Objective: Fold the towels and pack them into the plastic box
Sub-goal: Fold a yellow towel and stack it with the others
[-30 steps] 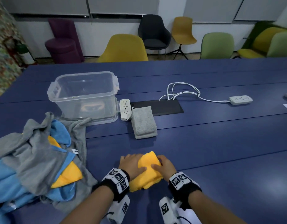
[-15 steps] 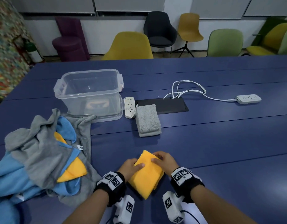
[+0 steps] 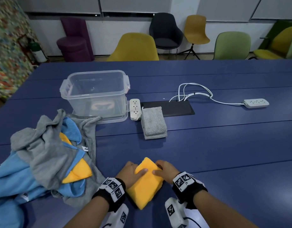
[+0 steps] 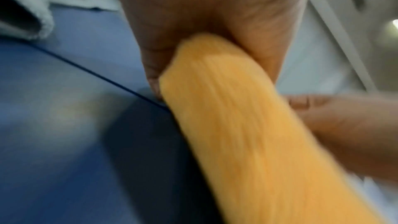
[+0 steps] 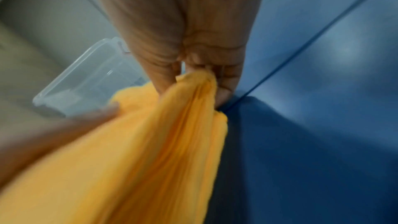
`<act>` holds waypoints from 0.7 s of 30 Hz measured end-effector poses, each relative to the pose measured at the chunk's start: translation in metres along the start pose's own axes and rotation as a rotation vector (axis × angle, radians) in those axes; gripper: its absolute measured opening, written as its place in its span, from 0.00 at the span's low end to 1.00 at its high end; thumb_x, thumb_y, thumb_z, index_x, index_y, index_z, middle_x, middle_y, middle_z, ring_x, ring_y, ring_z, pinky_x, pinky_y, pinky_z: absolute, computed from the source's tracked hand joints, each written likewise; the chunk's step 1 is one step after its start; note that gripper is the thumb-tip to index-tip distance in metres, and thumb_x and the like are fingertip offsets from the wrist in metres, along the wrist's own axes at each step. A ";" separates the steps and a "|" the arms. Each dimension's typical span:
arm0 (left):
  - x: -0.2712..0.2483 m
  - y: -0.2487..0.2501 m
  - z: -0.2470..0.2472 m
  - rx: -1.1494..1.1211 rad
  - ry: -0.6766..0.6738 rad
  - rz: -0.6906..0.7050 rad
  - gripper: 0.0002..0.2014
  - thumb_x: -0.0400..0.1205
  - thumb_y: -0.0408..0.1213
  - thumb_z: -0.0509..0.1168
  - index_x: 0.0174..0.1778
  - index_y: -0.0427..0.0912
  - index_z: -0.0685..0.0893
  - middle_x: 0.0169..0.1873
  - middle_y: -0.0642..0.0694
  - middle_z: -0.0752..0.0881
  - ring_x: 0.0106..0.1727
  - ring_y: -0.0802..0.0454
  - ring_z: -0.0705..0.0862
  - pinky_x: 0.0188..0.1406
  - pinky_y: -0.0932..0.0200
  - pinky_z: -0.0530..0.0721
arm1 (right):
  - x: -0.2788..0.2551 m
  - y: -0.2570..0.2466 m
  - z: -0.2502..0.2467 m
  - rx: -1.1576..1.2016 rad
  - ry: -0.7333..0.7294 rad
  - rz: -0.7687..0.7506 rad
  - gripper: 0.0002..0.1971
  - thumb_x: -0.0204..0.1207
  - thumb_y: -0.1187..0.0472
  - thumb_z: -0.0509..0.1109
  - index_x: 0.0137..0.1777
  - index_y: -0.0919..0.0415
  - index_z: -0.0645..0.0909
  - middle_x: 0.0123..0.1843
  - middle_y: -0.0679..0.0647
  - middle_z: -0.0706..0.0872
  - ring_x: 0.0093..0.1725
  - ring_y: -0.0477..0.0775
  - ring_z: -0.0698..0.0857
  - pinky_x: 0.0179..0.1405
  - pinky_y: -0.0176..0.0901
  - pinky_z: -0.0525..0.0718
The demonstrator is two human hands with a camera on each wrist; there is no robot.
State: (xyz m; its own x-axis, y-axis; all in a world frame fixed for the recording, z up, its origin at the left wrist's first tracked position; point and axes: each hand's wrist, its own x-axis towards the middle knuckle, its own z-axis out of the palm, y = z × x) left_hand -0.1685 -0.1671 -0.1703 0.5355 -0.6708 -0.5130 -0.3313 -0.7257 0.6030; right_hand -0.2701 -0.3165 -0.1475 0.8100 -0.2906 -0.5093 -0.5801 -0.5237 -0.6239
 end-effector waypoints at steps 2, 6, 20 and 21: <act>-0.004 0.006 -0.006 -0.361 -0.072 -0.036 0.36 0.67 0.75 0.58 0.49 0.43 0.82 0.49 0.45 0.85 0.48 0.52 0.84 0.48 0.59 0.79 | 0.003 -0.005 -0.006 0.028 0.042 -0.032 0.16 0.81 0.62 0.63 0.67 0.65 0.73 0.60 0.58 0.80 0.58 0.56 0.78 0.51 0.39 0.73; -0.002 0.006 -0.007 -0.548 -0.004 -0.083 0.20 0.77 0.60 0.64 0.41 0.44 0.77 0.37 0.48 0.79 0.37 0.54 0.76 0.32 0.62 0.70 | 0.015 -0.014 -0.012 -0.024 0.117 -0.106 0.18 0.82 0.62 0.60 0.72 0.60 0.73 0.72 0.61 0.74 0.71 0.59 0.73 0.70 0.45 0.69; -0.008 0.006 0.013 -0.543 0.499 -0.067 0.31 0.85 0.39 0.57 0.81 0.49 0.50 0.77 0.39 0.63 0.74 0.44 0.70 0.67 0.55 0.70 | 0.011 -0.012 0.037 -0.332 0.314 -0.159 0.28 0.84 0.50 0.42 0.76 0.67 0.64 0.76 0.57 0.72 0.71 0.54 0.78 0.63 0.44 0.81; -0.009 0.006 0.014 -0.464 0.475 -0.062 0.29 0.86 0.39 0.55 0.81 0.50 0.50 0.75 0.38 0.64 0.72 0.44 0.72 0.65 0.56 0.71 | 0.014 -0.009 0.042 -0.434 0.288 -0.159 0.28 0.85 0.50 0.36 0.71 0.64 0.70 0.70 0.54 0.80 0.65 0.53 0.84 0.55 0.42 0.86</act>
State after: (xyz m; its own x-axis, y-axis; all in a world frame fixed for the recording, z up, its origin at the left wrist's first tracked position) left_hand -0.1861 -0.1669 -0.1706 0.8619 -0.4125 -0.2949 0.0232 -0.5488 0.8356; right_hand -0.2574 -0.2821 -0.1739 0.9110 -0.3564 -0.2075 -0.4092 -0.8439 -0.3469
